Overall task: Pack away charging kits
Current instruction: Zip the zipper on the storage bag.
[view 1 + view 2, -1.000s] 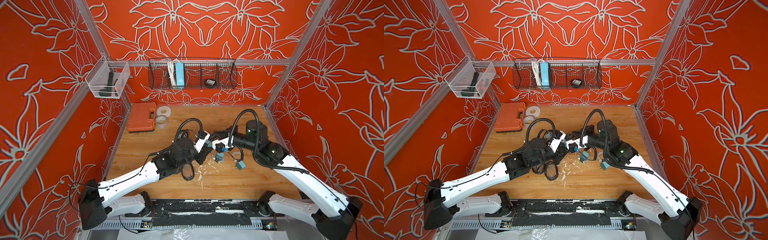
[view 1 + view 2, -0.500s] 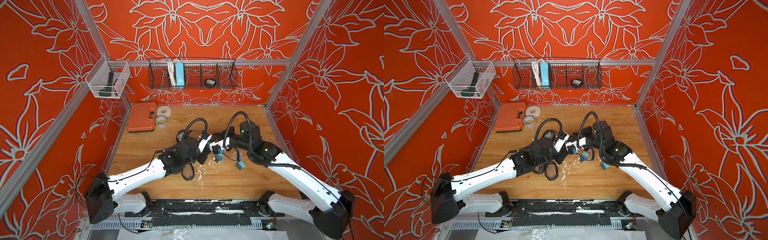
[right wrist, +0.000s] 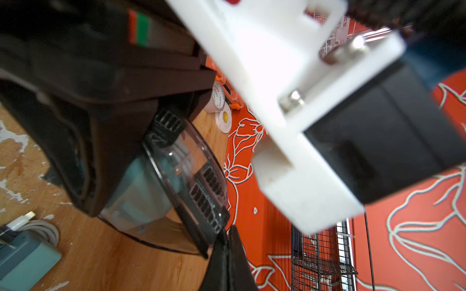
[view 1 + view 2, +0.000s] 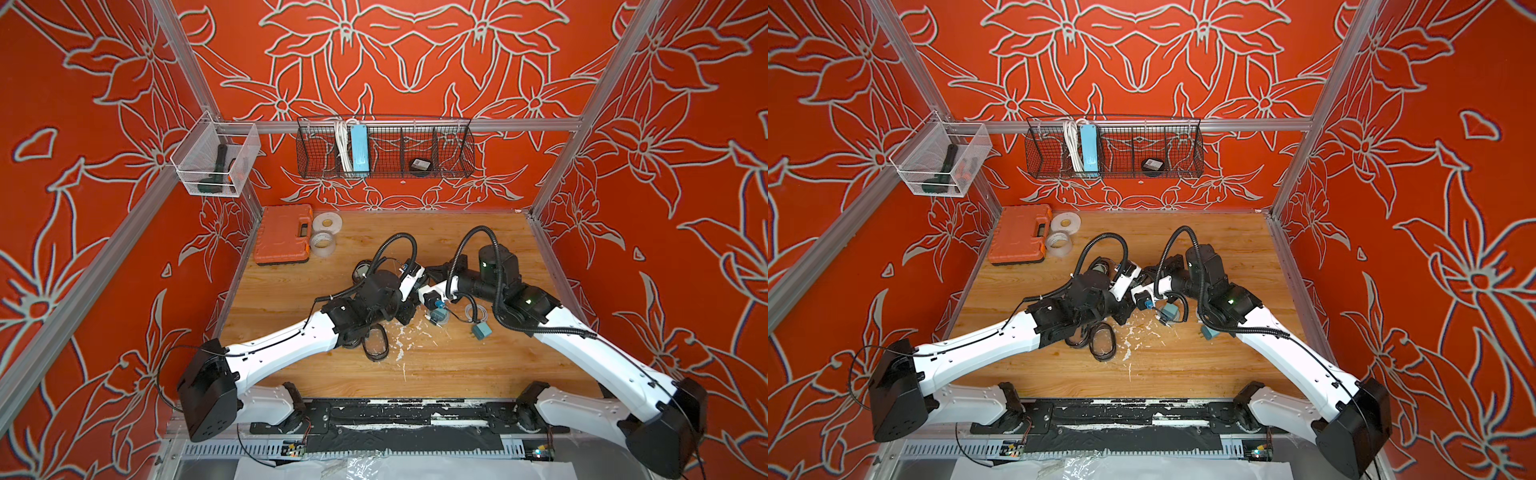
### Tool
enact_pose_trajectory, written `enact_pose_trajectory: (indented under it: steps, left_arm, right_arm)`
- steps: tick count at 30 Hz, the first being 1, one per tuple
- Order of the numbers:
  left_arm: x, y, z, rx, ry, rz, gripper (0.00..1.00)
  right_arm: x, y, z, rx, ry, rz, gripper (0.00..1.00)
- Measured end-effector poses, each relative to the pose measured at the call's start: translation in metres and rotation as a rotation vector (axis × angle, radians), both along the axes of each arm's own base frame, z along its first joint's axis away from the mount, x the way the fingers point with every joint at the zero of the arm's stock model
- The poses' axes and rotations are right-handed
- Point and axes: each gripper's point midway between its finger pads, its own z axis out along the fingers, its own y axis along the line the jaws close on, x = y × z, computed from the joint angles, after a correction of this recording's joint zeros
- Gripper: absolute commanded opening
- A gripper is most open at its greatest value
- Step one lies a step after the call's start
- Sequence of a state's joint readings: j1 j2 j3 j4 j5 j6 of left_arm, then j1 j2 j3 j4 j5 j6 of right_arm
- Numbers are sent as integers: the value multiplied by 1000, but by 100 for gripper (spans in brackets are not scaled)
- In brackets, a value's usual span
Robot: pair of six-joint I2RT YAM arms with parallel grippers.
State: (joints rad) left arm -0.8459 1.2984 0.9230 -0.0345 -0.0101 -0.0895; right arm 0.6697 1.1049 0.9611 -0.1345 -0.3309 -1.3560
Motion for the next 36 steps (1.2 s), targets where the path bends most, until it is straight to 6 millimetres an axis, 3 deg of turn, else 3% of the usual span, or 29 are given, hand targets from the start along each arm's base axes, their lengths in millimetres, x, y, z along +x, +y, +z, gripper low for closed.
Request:
enact_pose_trajectory:
  steps: [10,15,20,24,32,36]
  left_arm:
    - [-2,-5,8,-63,3,-58,3]
    - [-10,-5,19,-97,-5,-97,44]
    - [-18,4,22,-156,-35,-91,66]
    - [-22,11,34,-228,-85,-75,67]
    - [-27,21,81,-376,-235,-64,69]
    - [-34,21,98,-442,-271,-95,33]
  right_arm:
    - [0,-2,8,65,-5,23,0]
    - [-8,1,16,116,-6,66,0]
    - [-26,14,36,192,-31,170,0]
    - [-33,16,44,227,-44,209,0]
    - [-40,18,46,257,-37,242,0]
    - [-41,19,45,266,-31,248,0]
